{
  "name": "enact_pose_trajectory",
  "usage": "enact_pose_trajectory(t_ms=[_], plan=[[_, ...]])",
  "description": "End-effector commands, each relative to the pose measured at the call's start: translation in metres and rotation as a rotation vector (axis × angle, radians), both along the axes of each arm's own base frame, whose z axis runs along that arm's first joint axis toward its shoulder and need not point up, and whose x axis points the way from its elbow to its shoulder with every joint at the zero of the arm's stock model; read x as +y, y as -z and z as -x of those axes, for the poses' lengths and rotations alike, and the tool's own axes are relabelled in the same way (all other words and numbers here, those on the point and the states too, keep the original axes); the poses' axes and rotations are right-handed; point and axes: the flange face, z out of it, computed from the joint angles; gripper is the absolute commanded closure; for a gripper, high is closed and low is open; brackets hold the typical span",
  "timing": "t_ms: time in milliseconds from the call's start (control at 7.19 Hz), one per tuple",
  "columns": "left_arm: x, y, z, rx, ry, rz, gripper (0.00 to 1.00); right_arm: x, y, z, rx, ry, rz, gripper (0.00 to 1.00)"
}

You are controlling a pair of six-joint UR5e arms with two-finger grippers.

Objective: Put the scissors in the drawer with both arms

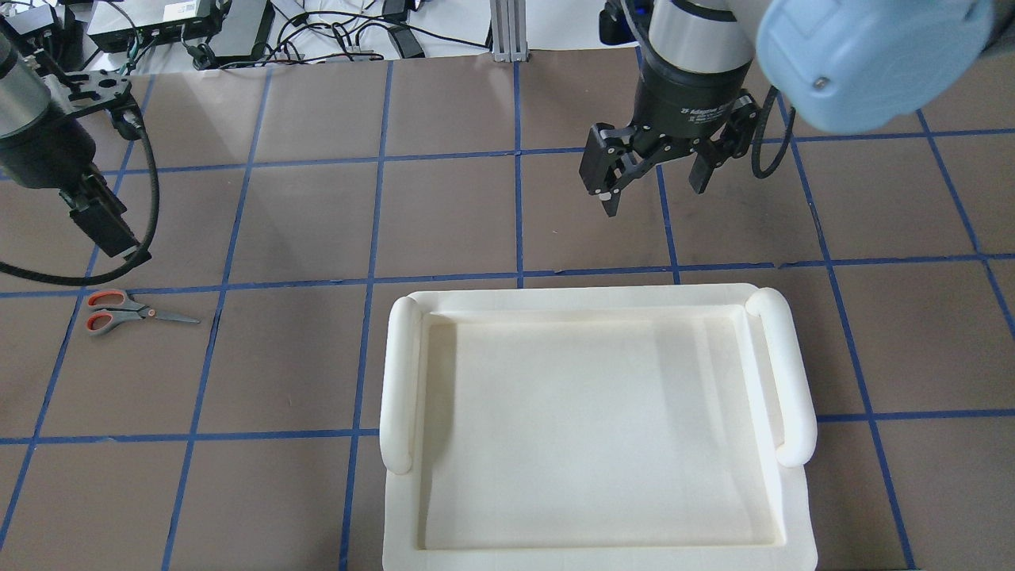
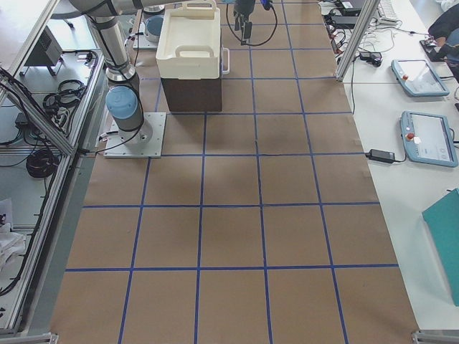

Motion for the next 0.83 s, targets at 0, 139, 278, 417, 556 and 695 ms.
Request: enact_pose_trajectory(t_ms=[0,139,278,417,556,695], plan=[[-0.005,0.063,-0.069,0.027,0.302,0.040,0.01,-0.018,0.040,-0.023,-0.031,-0.330,-0.052,0.00],[-0.012,0.080,-0.083,-0.009,0.426,0.036,0.01,-0.032,0.053,-0.029,-0.057,-0.444,-0.013,0.00],[-0.014,0.093,-0.107,-0.006,0.567,0.036,0.07,-0.046,0.074,-0.047,-0.068,-0.575,0.018,0.00],[-0.016,0.112,-0.130,0.042,0.615,0.076,0.08,-0.043,0.082,-0.056,-0.086,-0.756,0.005,0.00],[-0.023,0.132,-0.146,0.030,0.604,0.095,0.08,-0.041,0.091,-0.057,-0.113,-0.956,-0.027,0.00],[-0.029,0.154,-0.153,0.013,0.601,0.110,0.08,-0.041,0.108,-0.056,-0.143,-1.103,-0.068,0.00]])
